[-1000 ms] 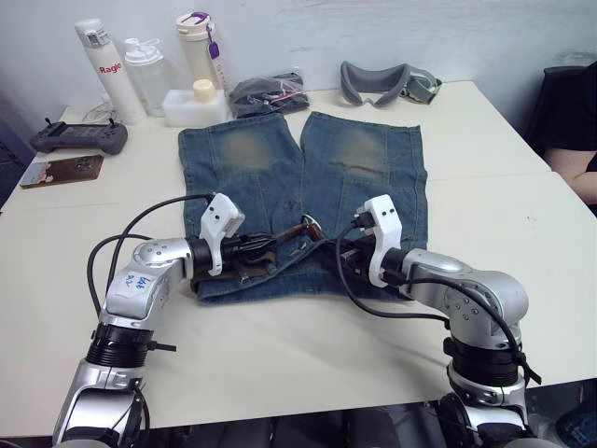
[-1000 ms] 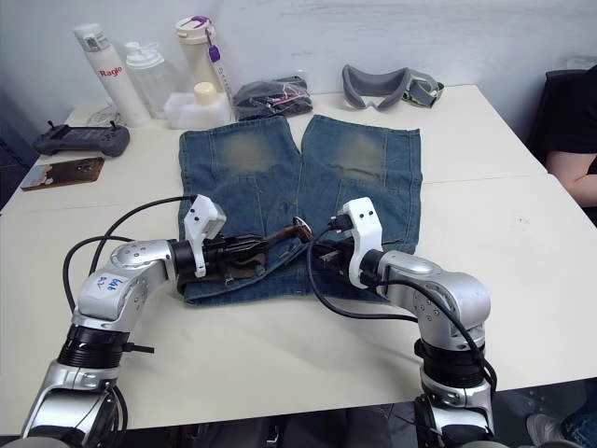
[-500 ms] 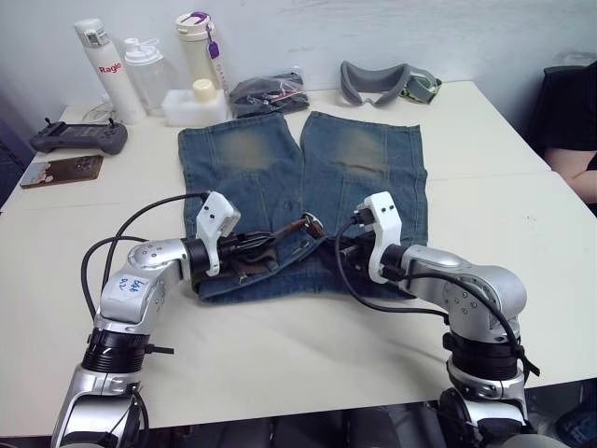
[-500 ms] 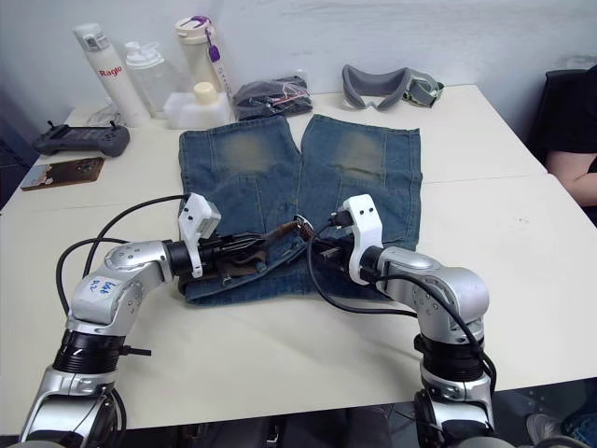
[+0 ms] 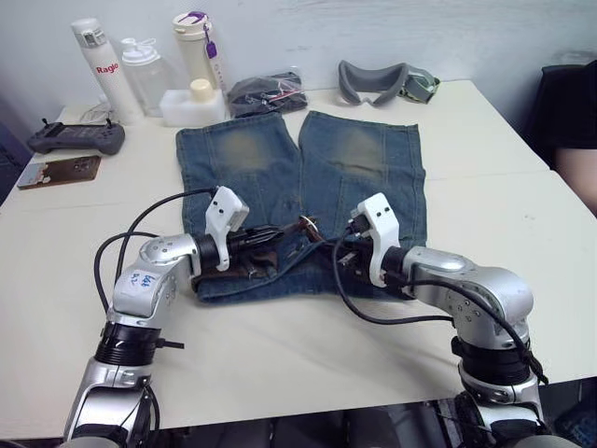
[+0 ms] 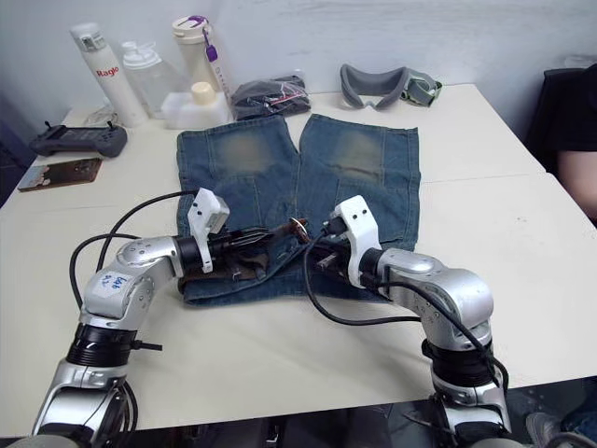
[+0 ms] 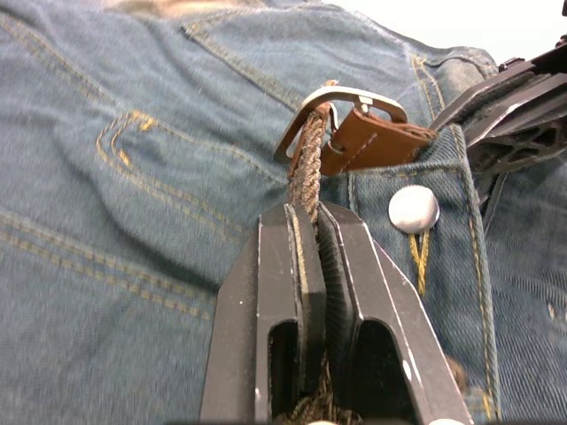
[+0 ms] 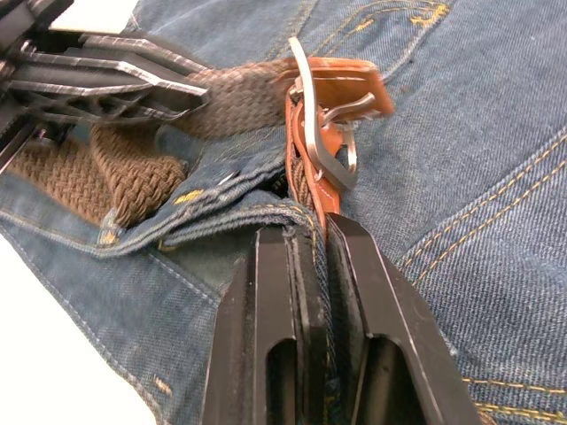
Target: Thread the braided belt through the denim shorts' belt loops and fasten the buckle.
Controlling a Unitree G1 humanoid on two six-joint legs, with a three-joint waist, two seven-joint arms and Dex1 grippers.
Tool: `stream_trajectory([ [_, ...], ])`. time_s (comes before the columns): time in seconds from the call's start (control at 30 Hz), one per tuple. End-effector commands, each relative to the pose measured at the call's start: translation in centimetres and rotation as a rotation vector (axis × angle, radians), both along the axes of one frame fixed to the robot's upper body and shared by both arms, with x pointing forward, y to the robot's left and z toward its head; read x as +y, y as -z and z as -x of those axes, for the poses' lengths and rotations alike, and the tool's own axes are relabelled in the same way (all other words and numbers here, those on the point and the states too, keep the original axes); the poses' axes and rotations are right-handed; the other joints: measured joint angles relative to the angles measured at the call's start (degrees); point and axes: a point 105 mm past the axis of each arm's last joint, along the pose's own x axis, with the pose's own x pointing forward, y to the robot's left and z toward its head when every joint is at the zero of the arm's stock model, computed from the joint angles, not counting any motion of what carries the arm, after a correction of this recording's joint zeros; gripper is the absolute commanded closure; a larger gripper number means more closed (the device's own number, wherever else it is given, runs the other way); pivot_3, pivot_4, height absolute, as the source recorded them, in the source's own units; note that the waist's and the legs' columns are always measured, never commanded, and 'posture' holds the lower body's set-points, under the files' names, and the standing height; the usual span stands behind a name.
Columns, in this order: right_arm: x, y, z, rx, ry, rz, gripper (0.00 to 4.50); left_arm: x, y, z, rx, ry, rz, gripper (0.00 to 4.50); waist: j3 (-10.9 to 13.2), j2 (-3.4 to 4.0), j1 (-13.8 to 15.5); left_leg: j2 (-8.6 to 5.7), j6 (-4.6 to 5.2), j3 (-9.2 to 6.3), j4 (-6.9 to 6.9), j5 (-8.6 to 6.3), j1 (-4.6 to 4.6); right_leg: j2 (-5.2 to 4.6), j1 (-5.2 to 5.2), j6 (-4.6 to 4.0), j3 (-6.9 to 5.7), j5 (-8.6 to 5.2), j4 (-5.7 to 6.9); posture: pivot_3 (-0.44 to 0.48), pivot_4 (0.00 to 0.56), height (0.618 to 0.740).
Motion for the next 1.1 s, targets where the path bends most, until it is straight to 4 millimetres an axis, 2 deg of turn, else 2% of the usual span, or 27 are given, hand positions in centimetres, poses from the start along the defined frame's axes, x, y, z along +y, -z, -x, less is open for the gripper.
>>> stream_trajectory([
  [0.03, 1.2, -0.3, 1.4, -0.114, -0.123, 0.08, 4.49, -1.4, -0.4, 0.1, -0.024, 0.057, -0.004, 4.5, 0.0, 0.0, 0.01, 0.0, 0.0, 0.0, -0.01, 0.0, 0.0, 0.0, 0.01, 0.0, -0.01, 0.0, -0.04, 0.0, 0.15, 0.627],
  [0.13, 0.3, 1.0, 1.1, -0.154, -0.13, 0.207, 4.49, -2.4, 0.4, 0.7, -0.011, 0.13, -0.036, 4.5, 0.0, -0.01, 0.07, 0.01, 0.01, 0.0, -0.02, 0.0, -0.02, -0.01, 0.05, 0.01, -0.04, 0.01, -0.18, 0.0, 0.15, 0.627],
  [0.23, -0.9, 1.4, 0.4, -0.188, -0.105, 0.273, 4.49, -3.0, 1.0, 1.4, 0.0, 0.196, -0.071, 4.5, -0.02, -0.04, 0.16, 0.02, 0.02, 0.0, -0.02, 0.01, -0.02, -0.01, 0.14, 0.02, -0.07, 0.01, -0.3, 0.0, 0.15, 0.627],
  [0.43, -0.4, 0.3, 0.9, -0.324, -0.205, 0.32, 4.49, -3.7, 0.2, 1.1, -0.011, 0.209, -0.044, 4.5, -0.03, -0.07, 0.33, 0.01, 0.05, 0.0, -0.01, 0.02, -0.05, -0.02, 0.19, 0.02, -0.1, 0.01, -0.42, 0.0, 0.15, 0.627],
  [0.5, -0.9, -0.3, 1.2, -0.355, -0.222, 0.318, 4.49, -3.8, 0.0, 1.1, -0.015, 0.212, -0.043, 4.5, -0.03, -0.08, 0.36, 0.01, 0.06, 0.0, 0.0, 0.03, -0.09, -0.02, 0.19, 0.02, -0.12, 0.01, -0.47, 0.0, 0.15, 0.627],
  [0.57, -2.1, -1.0, 1.3, -0.371, -0.216, 0.324, 3.6, -3.7, -0.1, 1.0, -0.017, 0.209, -0.045, 4.5, -0.02, -0.08, 0.36, 0.01, 0.08, -0.01, 0.0, 0.04, -0.1, -0.03, 0.2, 0.02, -0.15, 0.01, -0.5, 0.0, 0.15, 0.627],
  [0.63, -3.4, -1.6, 1.6, -0.375, -0.224, 0.339, 2.94, -3.4, 0.1, 0.9, -0.016, 0.205, -0.05, 4.5, -0.01, -0.1, 0.33, 0.01, 0.09, -0.01, 0.0, 0.04, -0.12, -0.04, 0.21, 0.03, -0.18, 0.01, -0.55, 0.0, 0.15, 0.627],
  [0.83, -6.6, -4.7, 1.7, -0.472, -0.233, 0.448, 0.12, -2.8, 0.1, 0.7, -0.016, 0.184, -0.053, 4.5, -0.01, -0.11, 0.31, 0.1, 0.09, -0.01, 0.0, 0.04, -0.11, -0.07, 0.27, 0.03, -0.39, 0.01, -0.65, 0.0, 0.15, 0.627],
  [0.97, -7.6, -6.4, 0.0, -0.64, -0.236, 0.606, 0.01, -3.1, -0.7, 0.6, -0.039, 0.197, -0.018, 4.5, 0.0, -0.11, 0.27, 0.15, 0.08, -0.01, -0.01, 0.04, -0.11, -0.08, 0.28, 0.03, -0.46, 0.01, -0.67, 0.0, 0.15, 0.627],
  [1.1, -6.8, -5.6, -2.3, -0.779, -0.321, 0.771, 0.01, -4.1, -2.2, 0.7, -0.068, 0.232, 0.034, 4.5, 0.0, -0.1, 0.25, 0.13, 0.08, 0.0, 0.0, 0.05, -0.1, -0.09, 0.27, 0.03, -0.47, 0.01, -0.66, 0.0, 0.15, 0.627],
])
